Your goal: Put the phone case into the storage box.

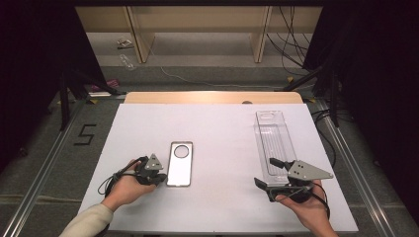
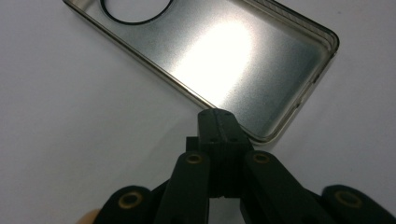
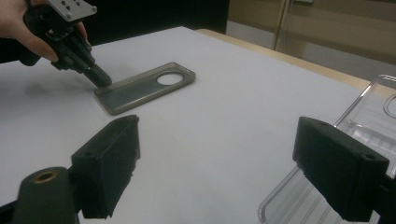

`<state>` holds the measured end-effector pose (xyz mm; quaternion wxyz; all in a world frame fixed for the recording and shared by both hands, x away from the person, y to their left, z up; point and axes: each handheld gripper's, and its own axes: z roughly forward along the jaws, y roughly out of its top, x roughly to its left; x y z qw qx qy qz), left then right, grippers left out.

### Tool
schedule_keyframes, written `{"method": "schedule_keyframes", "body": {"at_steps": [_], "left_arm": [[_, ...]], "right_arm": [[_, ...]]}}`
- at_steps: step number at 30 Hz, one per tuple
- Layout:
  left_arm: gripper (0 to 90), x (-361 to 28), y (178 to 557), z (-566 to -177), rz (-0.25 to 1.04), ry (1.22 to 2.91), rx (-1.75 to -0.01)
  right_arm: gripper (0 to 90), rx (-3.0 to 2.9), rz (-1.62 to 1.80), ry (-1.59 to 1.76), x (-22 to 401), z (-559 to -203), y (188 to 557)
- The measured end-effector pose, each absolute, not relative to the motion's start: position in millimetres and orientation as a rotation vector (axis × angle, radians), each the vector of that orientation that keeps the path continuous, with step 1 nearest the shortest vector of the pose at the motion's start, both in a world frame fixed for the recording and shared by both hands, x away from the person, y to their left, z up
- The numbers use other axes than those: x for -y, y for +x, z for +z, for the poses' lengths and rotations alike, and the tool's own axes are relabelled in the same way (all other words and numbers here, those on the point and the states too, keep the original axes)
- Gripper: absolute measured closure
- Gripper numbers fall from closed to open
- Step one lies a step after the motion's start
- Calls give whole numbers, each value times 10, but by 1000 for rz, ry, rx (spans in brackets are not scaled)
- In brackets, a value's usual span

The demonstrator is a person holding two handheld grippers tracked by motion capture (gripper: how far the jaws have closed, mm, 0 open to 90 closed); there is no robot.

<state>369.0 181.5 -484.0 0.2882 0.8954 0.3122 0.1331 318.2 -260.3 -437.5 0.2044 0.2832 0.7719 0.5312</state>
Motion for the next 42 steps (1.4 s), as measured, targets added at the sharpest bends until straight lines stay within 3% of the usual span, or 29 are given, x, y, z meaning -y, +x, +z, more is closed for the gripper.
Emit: {"method": "schedule_keyframes", "body": {"at_steps": [8,15,20,26,28,35,42], "left_arm": [[893,-1823,3693,-4840,359,2393,-823],[795,-1883,3706,-4770,416,2397,-797],[632,-1895,3699,-4621,480,2377,-781],[367,-1772,3659,-4522,424,2472,-735],[331,-1702,3630,-4503,421,2514,-705],[278,-1518,3581,-4515,461,2633,-538],[293,-1411,3597,-4545,500,2684,-451]], "right_arm": [[160,-2156,1477,791,2604,-4375,3181],[160,-2155,1478,792,2611,-4373,3182],[160,-2156,1477,793,2613,-4374,3182],[160,-2160,1473,793,2606,-4378,3183],[160,-2163,1470,792,2603,-4380,3183],[160,-2160,1476,796,2605,-4383,3186],[160,-2158,1475,798,2605,-4380,3185]]}}
